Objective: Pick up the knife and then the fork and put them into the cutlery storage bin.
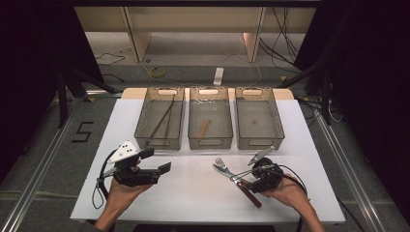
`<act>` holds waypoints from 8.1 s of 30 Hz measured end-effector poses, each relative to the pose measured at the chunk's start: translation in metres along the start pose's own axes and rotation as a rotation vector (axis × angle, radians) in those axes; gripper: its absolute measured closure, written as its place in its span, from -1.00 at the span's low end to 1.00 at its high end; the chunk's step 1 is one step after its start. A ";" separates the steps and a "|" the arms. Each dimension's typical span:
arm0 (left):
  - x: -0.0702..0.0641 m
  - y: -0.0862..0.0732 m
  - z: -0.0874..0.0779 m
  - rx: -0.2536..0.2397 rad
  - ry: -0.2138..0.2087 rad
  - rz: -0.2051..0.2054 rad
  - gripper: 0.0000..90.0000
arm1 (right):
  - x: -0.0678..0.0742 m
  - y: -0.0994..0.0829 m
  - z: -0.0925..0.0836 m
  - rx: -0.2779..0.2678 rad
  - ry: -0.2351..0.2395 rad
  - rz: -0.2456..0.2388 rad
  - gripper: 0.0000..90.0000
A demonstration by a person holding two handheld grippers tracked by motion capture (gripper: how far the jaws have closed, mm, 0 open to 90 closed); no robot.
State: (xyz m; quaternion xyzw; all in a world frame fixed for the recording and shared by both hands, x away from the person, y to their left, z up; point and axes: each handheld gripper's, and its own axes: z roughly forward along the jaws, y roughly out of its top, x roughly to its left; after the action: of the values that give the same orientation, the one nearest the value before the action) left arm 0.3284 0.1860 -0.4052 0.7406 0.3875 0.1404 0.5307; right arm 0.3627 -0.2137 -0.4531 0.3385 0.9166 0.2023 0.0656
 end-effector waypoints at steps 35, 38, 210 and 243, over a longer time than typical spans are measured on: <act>-0.001 0.000 0.001 0.009 -0.003 0.009 -0.66 | 0.012 0.005 0.010 0.070 -0.014 -0.096 0.70; -0.001 0.000 0.001 0.009 -0.002 0.010 -0.65 | 0.014 0.005 0.010 0.076 -0.024 -0.105 0.71; 0.004 0.002 -0.007 -0.068 0.021 0.021 -0.66 | -0.032 0.068 -0.056 -0.358 -0.086 0.178 -0.31; 0.004 0.002 -0.011 -0.075 0.023 0.022 -0.66 | 0.008 0.035 -0.025 -0.103 -0.056 0.061 -0.33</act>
State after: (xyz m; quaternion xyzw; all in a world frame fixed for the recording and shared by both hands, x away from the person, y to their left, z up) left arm 0.3251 0.1956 -0.4002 0.7229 0.3799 0.1693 0.5518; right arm 0.3703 -0.1927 -0.4157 0.3682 0.8919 0.2415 0.1025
